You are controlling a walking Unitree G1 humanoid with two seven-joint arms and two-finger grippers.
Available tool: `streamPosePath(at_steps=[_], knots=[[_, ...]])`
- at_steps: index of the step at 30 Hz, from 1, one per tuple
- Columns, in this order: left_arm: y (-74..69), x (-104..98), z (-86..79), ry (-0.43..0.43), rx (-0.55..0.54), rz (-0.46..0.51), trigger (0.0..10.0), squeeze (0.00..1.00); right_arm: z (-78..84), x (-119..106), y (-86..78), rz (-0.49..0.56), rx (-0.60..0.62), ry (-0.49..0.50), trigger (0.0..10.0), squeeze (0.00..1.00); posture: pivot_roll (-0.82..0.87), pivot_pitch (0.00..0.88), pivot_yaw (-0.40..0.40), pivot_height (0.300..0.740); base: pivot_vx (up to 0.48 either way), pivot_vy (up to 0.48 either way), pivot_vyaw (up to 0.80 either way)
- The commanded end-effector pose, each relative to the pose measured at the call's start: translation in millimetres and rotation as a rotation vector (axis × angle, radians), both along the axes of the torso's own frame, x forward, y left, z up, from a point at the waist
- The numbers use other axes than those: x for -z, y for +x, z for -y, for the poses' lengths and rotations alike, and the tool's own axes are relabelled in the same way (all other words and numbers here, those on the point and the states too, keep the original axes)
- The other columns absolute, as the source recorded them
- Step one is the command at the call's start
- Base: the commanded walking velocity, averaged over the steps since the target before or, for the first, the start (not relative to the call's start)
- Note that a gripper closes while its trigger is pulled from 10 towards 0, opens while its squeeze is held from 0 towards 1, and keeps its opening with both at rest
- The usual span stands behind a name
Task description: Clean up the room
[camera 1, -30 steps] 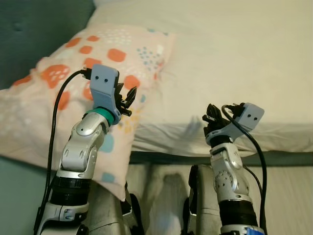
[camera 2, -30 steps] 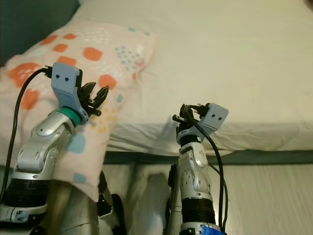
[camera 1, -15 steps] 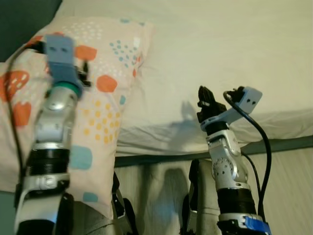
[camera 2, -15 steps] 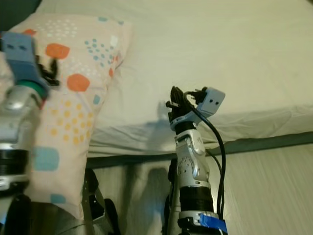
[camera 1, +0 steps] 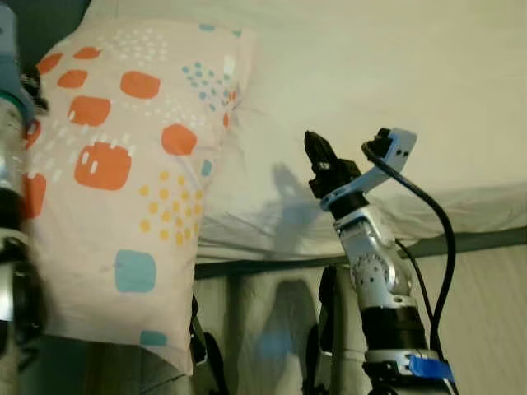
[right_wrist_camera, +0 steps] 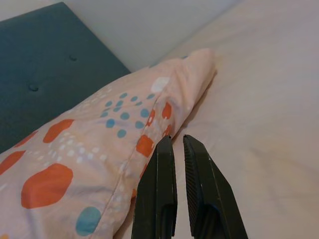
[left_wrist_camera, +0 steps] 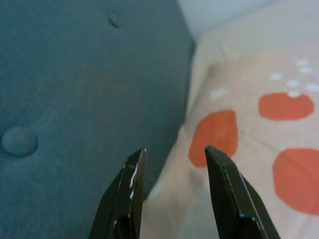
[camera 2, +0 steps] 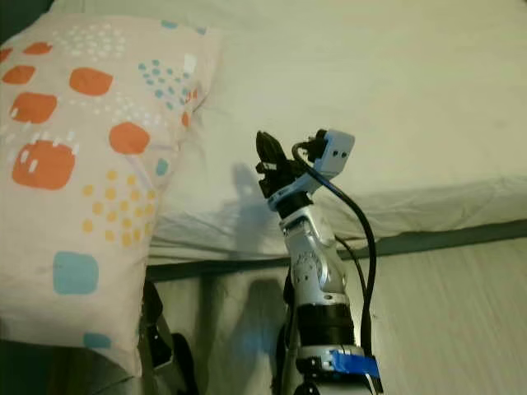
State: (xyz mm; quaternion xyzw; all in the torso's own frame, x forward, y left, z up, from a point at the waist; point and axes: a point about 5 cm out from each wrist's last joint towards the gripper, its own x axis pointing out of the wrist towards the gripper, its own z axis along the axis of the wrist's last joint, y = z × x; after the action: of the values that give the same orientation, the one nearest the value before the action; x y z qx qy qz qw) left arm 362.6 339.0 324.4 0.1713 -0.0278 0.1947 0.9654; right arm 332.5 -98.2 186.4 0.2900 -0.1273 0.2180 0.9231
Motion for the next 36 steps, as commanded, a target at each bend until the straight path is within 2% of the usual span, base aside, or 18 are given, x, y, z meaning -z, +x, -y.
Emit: streamPosePath(at_steps=[1, 3, 5, 6, 7, 9, 10, 13, 17, 23, 24, 25, 26, 29, 31, 32, 36], knots=[[-3.2, 1.6, -9.9, -0.013, 0.066, -0.062, 10.0, 0.00, -3.7, 9.5, -2.8, -0.037, -0.025, 0.005, 10.0, 0.00, 0.01, 0.221, 0.117, 0.519, 0.000, 0.000, 0.00], [-6.6, -12.4, -16.9, 0.003, 0.155, -0.102, 10.0, 0.00, -4.3, 13.9, -4.9, -0.053, -0.035, 0.008, 10.0, 0.00, 0.02, 0.224, 0.115, 0.519, 0.000, 0.000, 0.00], [-7.6, -15.6, -18.3, 0.006, 0.173, -0.111, 10.0, 0.00, -4.3, 14.9, -5.4, -0.056, -0.038, 0.008, 10.0, 0.00, 0.02, 0.224, 0.115, 0.519, 0.000, 0.000, 0.00], [1.5, -9.5, -3.0, 0.007, 0.315, -0.202, 10.0, 0.00, -3.9, 15.9, -5.1, -0.062, -0.042, 0.010, 10.0, 0.00, 0.03, 0.231, 0.109, 0.519, 0.000, 0.000, 0.00], [1.5, -9.5, -3.0, 0.007, 0.315, -0.202, 10.0, 0.00, -3.9, 15.9, -5.1, -0.062, -0.042, 0.010, 10.0, 0.00, 0.03, 0.231, 0.109, 0.519, 0.000, 0.000, 0.00], [10.2, -1.2, 11.5, 0.009, 0.399, -0.271, 10.0, 0.00, -3.9, 15.5, -4.6, -0.064, -0.045, 0.012, 10.0, 0.00, 0.03, 0.236, 0.110, 0.519, 0.000, 0.000, 0.00], [10.2, -1.2, 11.5, 0.009, 0.399, -0.271, 10.0, 0.00, -3.9, 15.5, -4.6, -0.064, -0.045, 0.012, 10.0, 0.00, 0.03, 0.236, 0.110, 0.519, 0.000, 0.000, 0.00], [26.4, 7.9, 37.7, -0.003, 0.435, -0.313, 10.0, 0.00, -4.4, 13.5, -5.7, -0.062, -0.043, 0.022, 10.0, 0.00, 0.02, 0.252, 0.120, 0.519, 0.000, 0.000, 0.00], [33.7, 10.2, 50.8, 0.008, 0.427, -0.327, 10.0, 0.00, -4.2, 13.8, -9.2, -0.064, -0.035, 0.031, 10.0, 0.00, 0.02, 0.268, 0.132, 0.519, 0.000, 0.000, 0.00], [37.6, 6.0, 55.2, 0.022, 0.364, -0.300, 10.0, 0.00, -3.2, 17.0, -16.5, -0.077, -0.018, 0.042, 10.0, 0.00, 0.00, 0.293, 0.157, 0.519, 0.000, 0.000, 0.00], [37.5, 2.4, 53.5, 0.027, 0.331, -0.282, 10.0, 0.87, -2.0, 19.0, -20.7, -0.085, -0.006, 0.049, 10.0, 0.00, -0.01, 0.302, 0.165, 0.519, 0.000, 0.000, 0.00], [37.5, 2.4, 53.5, 0.027, 0.331, -0.282, 10.0, 0.87, -2.0, 19.0, -20.7, -0.085, -0.006, 0.049, 10.0, 0.00, -0.01, 0.302, 0.165, 0.519, 0.000, 0.000, 0.00], [36.3, -1.7, 49.8, 0.032, 0.302, -0.266, 10.0, 1.00, -1.2, 20.6, -24.4, -0.091, 0.003, 0.053, 10.0, 0.00, -0.01, 0.309, 0.173, 0.519, 0.000, 0.000, 0.00], [34.1, -5.7, 44.3, 0.038, 0.276, -0.257, 10.0, 1.00, 0.7, 22.9, -27.0, -0.099, 0.014, 0.056, 10.0, 0.00, -0.01, 0.315, 0.176, 0.519, 0.000, 0.000, 0.00], [27.8, -9.3, 29.9, 0.062, 0.219, -0.267, 10.0, 1.00, 3.1, 25.6, -29.5, -0.109, 0.026, 0.061, 10.0, 0.00, 0.00, 0.327, 0.184, 0.519, 0.000, 0.000, 0.00], [24.5, -6.9, 22.3, 0.087, 0.187, -0.292, 10.0, 1.00, 3.2, 26.1, -29.9, -0.113, 0.029, 0.063, 10.0, 0.00, 0.00, 0.331, 0.185, 0.519, 0.000, 0.000, 0.00], [19.2, 2.8, 9.5, 0.128, 0.125, -0.342, 10.0, 1.00, 1.6, 26.7, -30.6, -0.118, 0.028, 0.068, 10.0, 0.00, 0.00, 0.337, 0.180, 0.519, 0.000, 0.000, 0.00]])
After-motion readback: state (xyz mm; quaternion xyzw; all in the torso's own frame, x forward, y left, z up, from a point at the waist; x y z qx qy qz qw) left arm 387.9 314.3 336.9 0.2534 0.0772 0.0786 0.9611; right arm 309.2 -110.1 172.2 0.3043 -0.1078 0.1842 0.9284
